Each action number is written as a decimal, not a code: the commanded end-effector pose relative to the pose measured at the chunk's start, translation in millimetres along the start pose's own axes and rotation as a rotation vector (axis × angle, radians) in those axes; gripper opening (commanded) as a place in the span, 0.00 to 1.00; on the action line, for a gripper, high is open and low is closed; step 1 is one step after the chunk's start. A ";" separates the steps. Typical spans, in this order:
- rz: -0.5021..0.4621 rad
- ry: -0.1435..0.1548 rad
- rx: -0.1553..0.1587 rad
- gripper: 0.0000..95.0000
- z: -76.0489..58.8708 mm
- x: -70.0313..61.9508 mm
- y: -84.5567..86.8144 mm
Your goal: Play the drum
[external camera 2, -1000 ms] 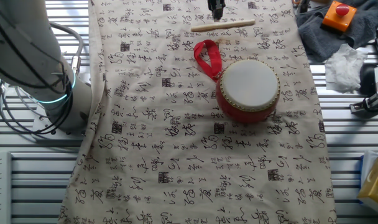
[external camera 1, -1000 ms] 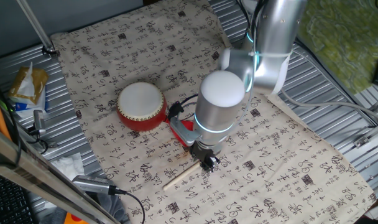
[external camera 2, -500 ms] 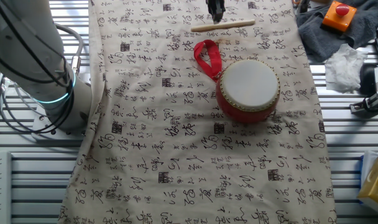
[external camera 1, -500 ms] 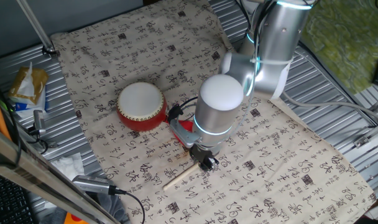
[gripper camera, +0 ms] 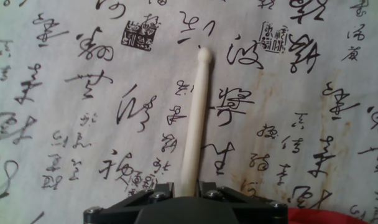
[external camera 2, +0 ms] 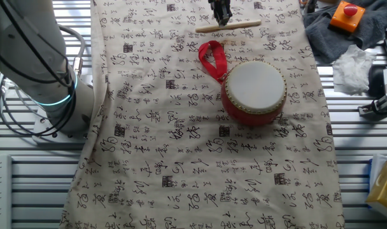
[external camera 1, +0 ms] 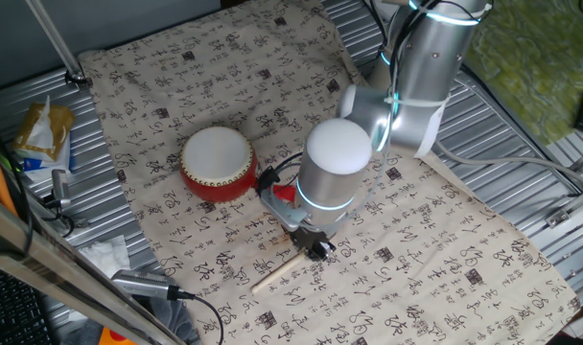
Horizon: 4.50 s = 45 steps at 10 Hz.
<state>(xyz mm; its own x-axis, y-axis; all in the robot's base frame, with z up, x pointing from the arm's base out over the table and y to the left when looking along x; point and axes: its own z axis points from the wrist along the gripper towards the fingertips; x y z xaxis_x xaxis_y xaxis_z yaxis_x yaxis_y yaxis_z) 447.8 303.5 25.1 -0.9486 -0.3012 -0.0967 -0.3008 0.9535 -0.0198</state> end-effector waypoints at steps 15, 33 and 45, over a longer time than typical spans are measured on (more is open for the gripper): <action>0.038 -0.016 -0.051 0.20 4.8 3.7 -5.8; 0.073 -0.035 -0.032 0.20 8.6 13.3 -1.8; 0.035 -0.060 -0.014 0.00 7.3 11.6 -1.8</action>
<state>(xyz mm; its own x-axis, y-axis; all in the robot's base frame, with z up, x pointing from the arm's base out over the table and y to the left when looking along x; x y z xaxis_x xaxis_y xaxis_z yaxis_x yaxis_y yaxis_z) 437.9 297.0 19.0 -0.9499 -0.2657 -0.1647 -0.2687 0.9632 -0.0043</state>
